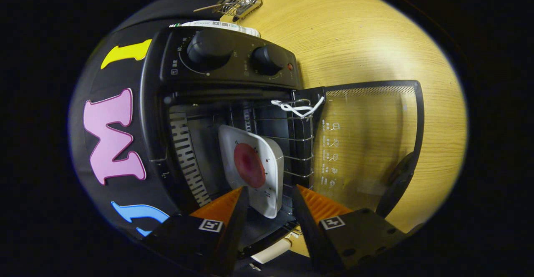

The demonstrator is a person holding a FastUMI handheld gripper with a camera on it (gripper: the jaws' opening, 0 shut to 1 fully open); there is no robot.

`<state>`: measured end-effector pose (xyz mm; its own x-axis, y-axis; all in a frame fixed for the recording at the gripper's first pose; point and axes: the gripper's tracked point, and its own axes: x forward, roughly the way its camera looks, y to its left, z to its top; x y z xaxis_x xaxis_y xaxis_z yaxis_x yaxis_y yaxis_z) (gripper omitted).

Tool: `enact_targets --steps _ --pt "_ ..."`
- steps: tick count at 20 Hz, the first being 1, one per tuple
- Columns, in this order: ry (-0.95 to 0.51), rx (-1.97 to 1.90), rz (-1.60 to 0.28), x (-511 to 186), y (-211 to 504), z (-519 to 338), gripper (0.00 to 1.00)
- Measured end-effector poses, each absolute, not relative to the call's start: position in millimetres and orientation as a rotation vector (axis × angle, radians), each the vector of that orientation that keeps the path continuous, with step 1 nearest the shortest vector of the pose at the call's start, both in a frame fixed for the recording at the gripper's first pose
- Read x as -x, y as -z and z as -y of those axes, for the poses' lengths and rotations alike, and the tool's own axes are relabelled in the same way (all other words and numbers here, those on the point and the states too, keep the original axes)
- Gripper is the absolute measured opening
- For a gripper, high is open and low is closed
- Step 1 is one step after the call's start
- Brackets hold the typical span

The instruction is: Open the toaster oven, put the food inside, and close the toaster oven door.

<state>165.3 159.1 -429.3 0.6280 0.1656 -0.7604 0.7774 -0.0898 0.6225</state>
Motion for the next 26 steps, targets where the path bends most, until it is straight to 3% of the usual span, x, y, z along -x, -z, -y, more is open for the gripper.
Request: enact_targets --steps 3,4,9,14,21,26 --pt "0.563 -1.544 -0.874 -137 424 -157 0.94" --pt "0.537 -1.524 -0.911 -127 423 -158 0.97" --pt "0.312 -1.451 -1.028 -94 396 -174 0.98" --pt "0.097 -1.041 -1.125 -45 388 -186 0.98" --pt "-0.054 -0.384 -1.163 10 430 -176 0.98" --pt "-0.066 -0.182 -1.170 18 464 -176 0.99"
